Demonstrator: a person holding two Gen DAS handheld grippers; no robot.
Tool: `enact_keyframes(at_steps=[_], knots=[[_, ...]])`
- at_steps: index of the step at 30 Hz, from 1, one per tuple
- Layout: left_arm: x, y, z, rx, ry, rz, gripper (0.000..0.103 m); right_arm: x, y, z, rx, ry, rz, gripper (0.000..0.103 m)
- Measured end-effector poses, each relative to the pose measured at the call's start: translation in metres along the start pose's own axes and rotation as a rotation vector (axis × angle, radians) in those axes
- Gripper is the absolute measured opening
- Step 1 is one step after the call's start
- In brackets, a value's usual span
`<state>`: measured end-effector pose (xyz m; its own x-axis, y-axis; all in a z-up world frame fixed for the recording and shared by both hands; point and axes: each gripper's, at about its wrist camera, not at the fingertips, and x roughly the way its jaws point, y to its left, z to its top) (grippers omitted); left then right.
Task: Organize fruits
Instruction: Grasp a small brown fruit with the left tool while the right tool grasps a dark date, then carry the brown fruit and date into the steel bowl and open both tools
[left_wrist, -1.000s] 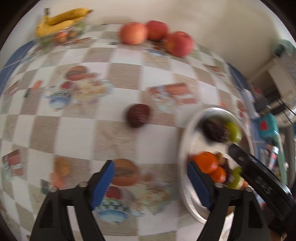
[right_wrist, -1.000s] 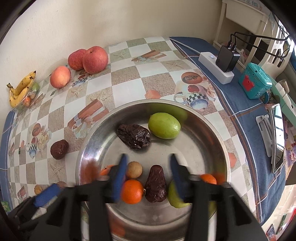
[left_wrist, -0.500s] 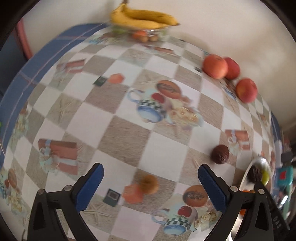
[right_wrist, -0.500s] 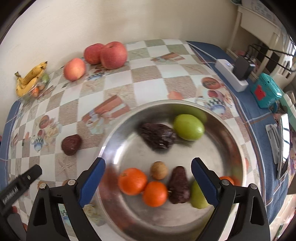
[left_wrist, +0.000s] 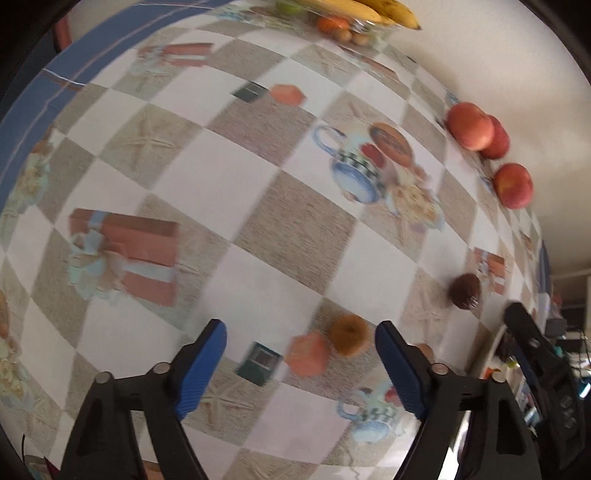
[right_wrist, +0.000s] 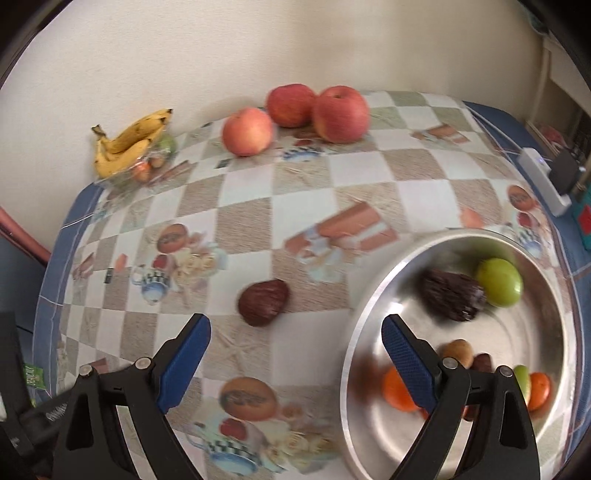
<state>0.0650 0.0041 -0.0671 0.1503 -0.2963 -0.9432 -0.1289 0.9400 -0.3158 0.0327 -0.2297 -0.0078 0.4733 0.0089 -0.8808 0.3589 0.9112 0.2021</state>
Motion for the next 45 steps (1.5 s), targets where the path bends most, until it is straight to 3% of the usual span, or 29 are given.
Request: enact_keyframes(at_steps=[3, 5, 8, 11, 24, 26, 33, 45], knots=[[0.002, -0.01, -0.005, 0.042, 0.01, -0.019, 0.073, 0.006, 0.008, -0.001, -0.035, -0.001, 0.001, 0.09], [0.006, -0.015, -0.007, 0.06, 0.023, -0.028, 0.056, 0.013, 0.011, -0.002, -0.047, 0.014, -0.007, 0.073], [0.012, -0.024, -0.009, 0.077, 0.034, -0.043, 0.036, 0.022, 0.011, -0.003, -0.05, 0.031, -0.006, 0.068], [0.018, -0.034, -0.007, 0.122, 0.036, -0.045, 0.026, 0.029, 0.015, -0.004, -0.076, 0.036, -0.015, 0.067], [0.025, -0.038, 0.027, 0.114, -0.024, -0.082, 0.026, 0.056, 0.018, 0.001, -0.087, 0.065, -0.005, 0.053], [0.023, -0.036, 0.027, 0.109, -0.028, -0.083, 0.026, 0.056, 0.019, 0.001, -0.088, 0.062, 0.002, 0.044], [0.014, -0.034, 0.027, 0.105, -0.048, -0.1, 0.026, 0.053, 0.018, 0.0, -0.089, 0.062, -0.003, 0.043], [-0.01, -0.043, 0.011, 0.156, -0.085, -0.134, 0.026, 0.001, 0.019, -0.013, -0.117, 0.016, -0.023, 0.043]])
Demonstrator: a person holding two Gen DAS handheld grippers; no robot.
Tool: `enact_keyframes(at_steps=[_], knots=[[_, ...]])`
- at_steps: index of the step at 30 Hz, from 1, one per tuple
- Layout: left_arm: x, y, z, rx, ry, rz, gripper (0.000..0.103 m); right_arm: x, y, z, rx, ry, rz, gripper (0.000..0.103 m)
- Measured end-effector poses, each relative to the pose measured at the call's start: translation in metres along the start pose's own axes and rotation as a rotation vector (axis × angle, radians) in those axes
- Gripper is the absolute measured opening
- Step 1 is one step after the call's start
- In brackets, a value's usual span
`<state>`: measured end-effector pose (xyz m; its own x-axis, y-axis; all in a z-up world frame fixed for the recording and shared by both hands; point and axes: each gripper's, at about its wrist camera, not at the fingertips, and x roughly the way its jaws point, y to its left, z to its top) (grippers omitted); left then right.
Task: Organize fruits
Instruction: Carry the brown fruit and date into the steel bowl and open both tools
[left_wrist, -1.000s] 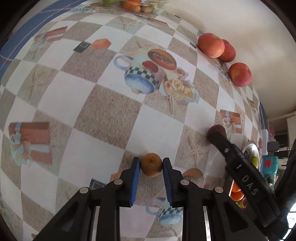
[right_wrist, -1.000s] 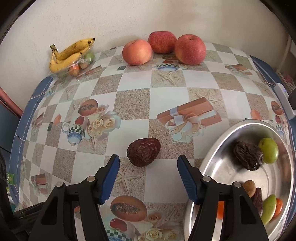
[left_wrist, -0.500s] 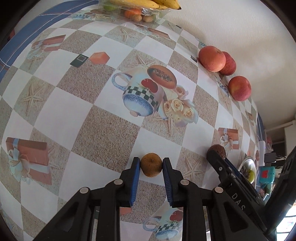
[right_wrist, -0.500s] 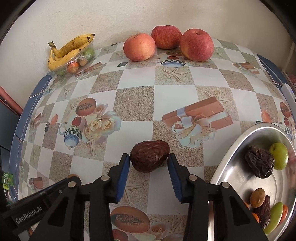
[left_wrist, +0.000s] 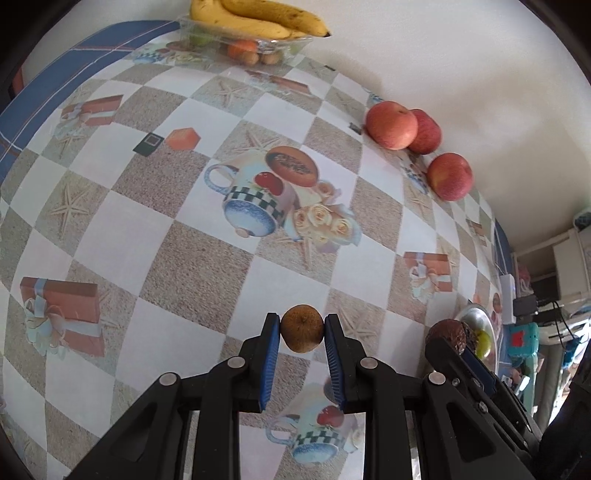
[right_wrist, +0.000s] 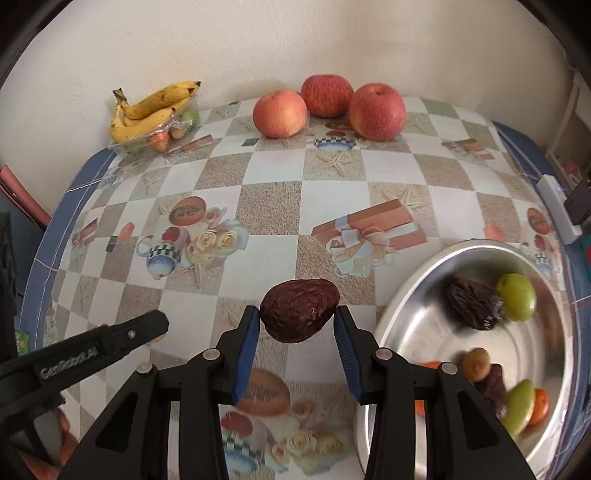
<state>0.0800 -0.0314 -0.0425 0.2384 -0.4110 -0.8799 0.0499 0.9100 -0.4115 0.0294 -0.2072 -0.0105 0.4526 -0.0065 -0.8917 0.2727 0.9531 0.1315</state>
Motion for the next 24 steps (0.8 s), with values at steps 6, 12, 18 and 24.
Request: enact_keyframes(at_steps=[6, 12, 18, 24], knots=[[-0.001, -0.034, -0.013, 0.097, -0.006, -0.027, 0.026, -0.02, -0.012, -0.009, 0.027, -0.014, -0.006, 0.043], [0.012, -0.098, -0.043, 0.281, 0.038, -0.109, 0.026, -0.033, -0.061, -0.013, 0.144, -0.026, -0.081, 0.043], [0.021, -0.144, -0.07, 0.424, 0.066, -0.153, 0.026, -0.043, -0.122, -0.022, 0.294, -0.021, -0.155, 0.043], [0.025, -0.15, -0.076, 0.46, 0.093, -0.135, 0.034, -0.045, -0.14, -0.027, 0.337, -0.022, -0.152, 0.044]])
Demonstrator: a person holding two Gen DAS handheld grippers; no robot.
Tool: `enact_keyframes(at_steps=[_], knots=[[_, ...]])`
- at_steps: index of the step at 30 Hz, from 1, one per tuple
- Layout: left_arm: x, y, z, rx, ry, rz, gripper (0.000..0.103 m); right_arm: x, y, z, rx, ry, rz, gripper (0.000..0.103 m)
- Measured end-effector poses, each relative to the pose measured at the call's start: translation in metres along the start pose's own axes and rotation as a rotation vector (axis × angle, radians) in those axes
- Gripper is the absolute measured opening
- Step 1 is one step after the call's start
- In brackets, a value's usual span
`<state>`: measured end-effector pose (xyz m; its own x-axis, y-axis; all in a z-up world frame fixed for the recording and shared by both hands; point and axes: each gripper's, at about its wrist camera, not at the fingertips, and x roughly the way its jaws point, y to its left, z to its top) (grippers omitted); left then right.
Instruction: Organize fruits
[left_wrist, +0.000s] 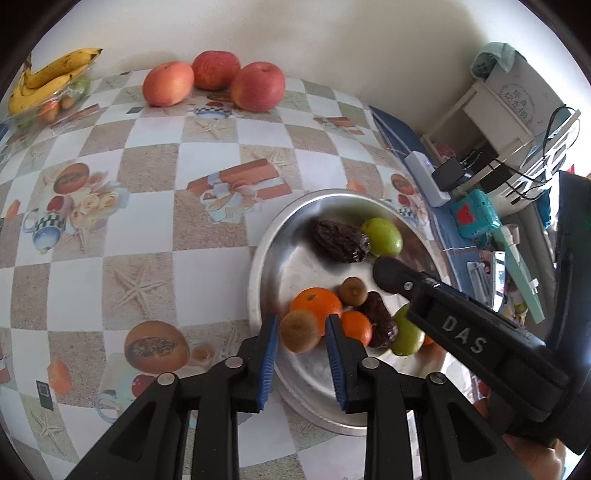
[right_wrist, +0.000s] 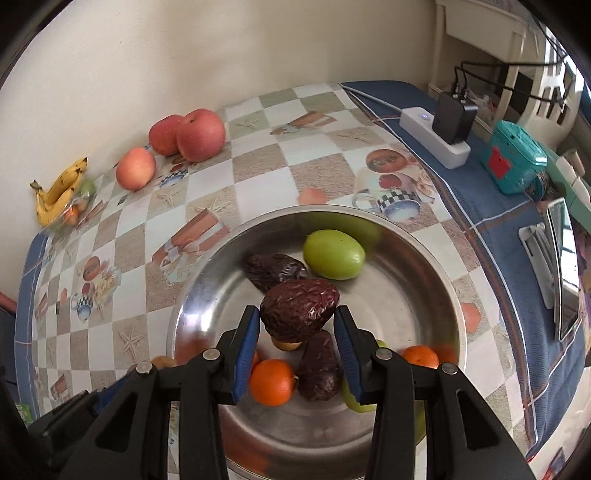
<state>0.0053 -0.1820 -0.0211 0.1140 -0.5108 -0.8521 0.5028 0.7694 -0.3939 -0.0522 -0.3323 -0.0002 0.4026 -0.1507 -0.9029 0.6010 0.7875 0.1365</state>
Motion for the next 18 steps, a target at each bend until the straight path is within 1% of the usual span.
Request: enact_keyframes(at_steps=[1, 2, 4, 6, 8, 9, 10, 11, 12, 13, 14, 16, 18], knots=[[0.001, 0.002, 0.0, -0.004, 0.003, 0.005, 0.044, 0.001, 0.0, 0.0, 0.002, 0.005, 0.002, 0.044], [0.0, 0.004, -0.002, -0.009, 0.004, 0.007, 0.051, 0.001, 0.001, 0.0, 0.001, 0.005, 0.0, 0.044], [-0.003, 0.011, -0.005, -0.025, 0.006, 0.008, 0.051, 0.0, 0.003, -0.002, -0.008, 0.003, 0.0, 0.044], [-0.007, 0.02, -0.008, -0.053, 0.009, 0.021, 0.054, -0.001, 0.005, -0.004, -0.014, 0.004, -0.002, 0.044], [-0.013, 0.035, -0.011, -0.101, 0.003, 0.075, 0.075, -0.001, 0.005, -0.006, -0.016, 0.007, -0.004, 0.044], [-0.015, 0.039, -0.011, -0.116, -0.002, 0.103, 0.079, -0.002, 0.005, -0.008, -0.018, 0.008, -0.004, 0.044], [-0.02, 0.049, -0.013, -0.137, -0.013, 0.155, 0.088, -0.002, 0.005, -0.01, -0.021, 0.01, -0.006, 0.044], [-0.024, 0.057, -0.014, -0.151, -0.025, 0.2, 0.094, -0.003, 0.006, -0.013, -0.026, 0.014, -0.009, 0.046], [-0.027, 0.063, -0.015, -0.159, -0.033, 0.236, 0.097, -0.004, 0.006, -0.016, -0.03, 0.017, -0.011, 0.05], [-0.031, 0.069, -0.017, -0.165, -0.039, 0.276, 0.103, -0.004, 0.007, -0.019, -0.034, 0.022, -0.012, 0.064], [-0.035, 0.075, -0.02, -0.167, -0.043, 0.321, 0.103, -0.004, 0.008, -0.022, -0.039, 0.025, -0.013, 0.078], [-0.043, 0.084, -0.026, -0.16, -0.053, 0.377, 0.103, -0.006, 0.011, -0.028, -0.045, 0.025, -0.01, 0.085], [-0.05, 0.09, -0.031, -0.155, -0.068, 0.399, 0.103, -0.009, 0.013, -0.033, -0.047, 0.023, -0.003, 0.085]])
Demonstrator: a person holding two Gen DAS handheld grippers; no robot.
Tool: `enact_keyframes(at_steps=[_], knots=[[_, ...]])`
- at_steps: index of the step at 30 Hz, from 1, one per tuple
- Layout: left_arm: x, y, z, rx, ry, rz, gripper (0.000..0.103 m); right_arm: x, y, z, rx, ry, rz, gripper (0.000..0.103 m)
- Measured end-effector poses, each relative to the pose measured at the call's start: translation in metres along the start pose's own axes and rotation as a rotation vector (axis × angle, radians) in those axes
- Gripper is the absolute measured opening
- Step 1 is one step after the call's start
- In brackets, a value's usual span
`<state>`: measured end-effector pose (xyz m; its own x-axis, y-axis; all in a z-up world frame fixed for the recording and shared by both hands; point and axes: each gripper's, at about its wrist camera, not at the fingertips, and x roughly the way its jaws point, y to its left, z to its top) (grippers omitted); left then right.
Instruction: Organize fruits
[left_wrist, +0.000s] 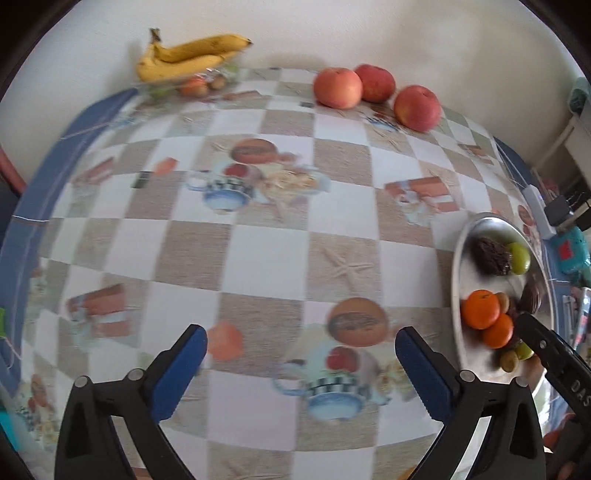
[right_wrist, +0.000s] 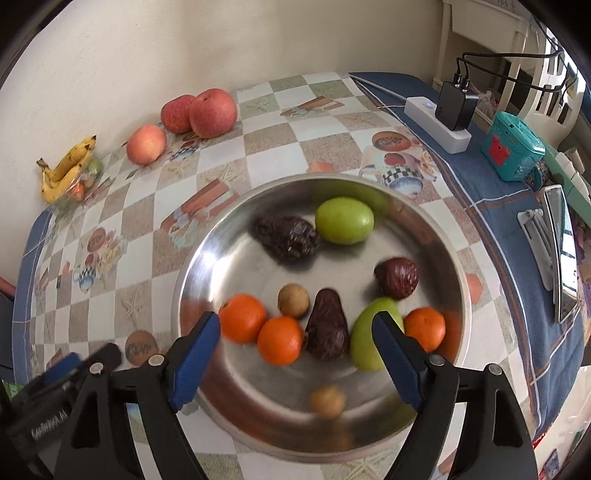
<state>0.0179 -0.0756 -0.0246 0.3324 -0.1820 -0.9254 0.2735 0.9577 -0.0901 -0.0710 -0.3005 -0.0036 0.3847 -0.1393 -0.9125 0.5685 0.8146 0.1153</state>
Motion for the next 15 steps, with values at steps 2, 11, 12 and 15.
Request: enact_keyframes(at_steps=[2, 11, 12, 15], knots=[[-0.006, 0.004, -0.004, 0.015, -0.009, 0.015, 0.103, -0.003, 0.004, -0.005, -0.011, -0.001, 0.007, 0.087], [-0.029, 0.006, -0.015, 0.044, -0.022, -0.031, 0.103, -0.024, 0.024, -0.025, -0.068, -0.032, -0.001, 0.098], [-0.03, 0.007, -0.015, 0.046, -0.025, -0.019, 0.103, -0.026, 0.025, -0.027, -0.075, -0.032, -0.004, 0.098], [-0.034, 0.01, -0.015, 0.032, -0.038, 0.021, 0.103, -0.027, 0.029, -0.029, -0.087, -0.036, -0.006, 0.098]])
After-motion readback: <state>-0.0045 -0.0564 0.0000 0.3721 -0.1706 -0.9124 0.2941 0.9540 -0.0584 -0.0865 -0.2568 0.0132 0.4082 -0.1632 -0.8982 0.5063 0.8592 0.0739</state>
